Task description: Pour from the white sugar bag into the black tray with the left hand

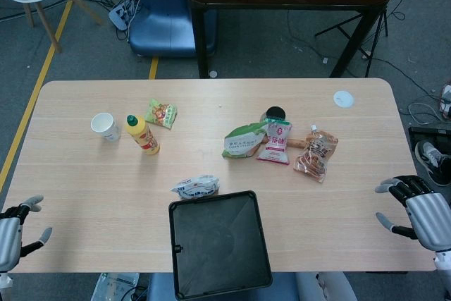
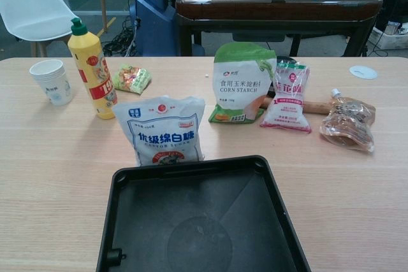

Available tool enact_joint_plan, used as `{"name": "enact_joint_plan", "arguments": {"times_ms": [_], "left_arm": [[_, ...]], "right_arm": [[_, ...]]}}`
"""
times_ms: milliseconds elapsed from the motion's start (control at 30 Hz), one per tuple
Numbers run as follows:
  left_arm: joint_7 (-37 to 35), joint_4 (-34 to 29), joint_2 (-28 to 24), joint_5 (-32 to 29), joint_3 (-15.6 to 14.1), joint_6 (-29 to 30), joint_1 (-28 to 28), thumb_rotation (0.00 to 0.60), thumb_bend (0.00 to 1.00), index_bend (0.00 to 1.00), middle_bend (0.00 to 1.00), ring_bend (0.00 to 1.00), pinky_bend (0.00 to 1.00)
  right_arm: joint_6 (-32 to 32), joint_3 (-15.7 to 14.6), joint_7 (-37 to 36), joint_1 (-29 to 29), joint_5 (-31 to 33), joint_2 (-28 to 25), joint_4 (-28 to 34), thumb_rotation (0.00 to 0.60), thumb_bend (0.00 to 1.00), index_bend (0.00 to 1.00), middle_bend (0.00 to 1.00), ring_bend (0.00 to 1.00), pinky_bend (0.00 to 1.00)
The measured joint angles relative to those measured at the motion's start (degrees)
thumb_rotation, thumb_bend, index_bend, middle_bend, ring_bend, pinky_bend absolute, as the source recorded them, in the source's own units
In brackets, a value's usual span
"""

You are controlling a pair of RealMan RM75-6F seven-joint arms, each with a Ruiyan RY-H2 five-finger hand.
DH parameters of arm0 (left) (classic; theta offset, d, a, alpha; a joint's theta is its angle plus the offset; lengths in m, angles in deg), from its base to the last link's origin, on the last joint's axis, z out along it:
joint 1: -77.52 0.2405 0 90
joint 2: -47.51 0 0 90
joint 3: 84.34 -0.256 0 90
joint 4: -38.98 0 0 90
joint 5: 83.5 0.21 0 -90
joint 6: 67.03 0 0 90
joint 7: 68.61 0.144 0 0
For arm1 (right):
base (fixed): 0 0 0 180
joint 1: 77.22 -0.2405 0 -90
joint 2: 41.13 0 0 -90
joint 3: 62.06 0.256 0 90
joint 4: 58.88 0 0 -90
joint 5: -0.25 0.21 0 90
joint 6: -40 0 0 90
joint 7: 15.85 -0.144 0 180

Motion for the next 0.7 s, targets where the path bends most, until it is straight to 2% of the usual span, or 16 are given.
{"name": "enact_joint_plan", "arguments": {"times_ms": [300,467,700], "left_arm": [[-1.2,-0.9,-0.4,0.6,0.4,-1.4,-0.3,0.6,0.21,0.27,0.39,0.37,0.44],[-4.2,-0.7,-0.6,1.5,0.9,-3.5,-1.8,0.6,0.21,0.25,0.37,0.36,0.43],[-13.1,0.5,-1.1,2.1,2.0,-12.5,-7.1,0.6,0.2,0.15,0.26,0.28,0.41]], "right_arm": [[-0.4,0.2,-0.3,0.0,0.3,-0.3,0.0,0.6,0.26,0.39,0.35,0.25,0.21],[-1.3,0.9,0.1,-0.1,0.3,-1.2,0.6,0.6,0.26,0.39,0.35,0.25,0.21],[-1.5,1.7,0.6,-0.4,0.7,-2.5,2.0,0.6,0.26,0.39,0.35,0.25,0.21]]}}
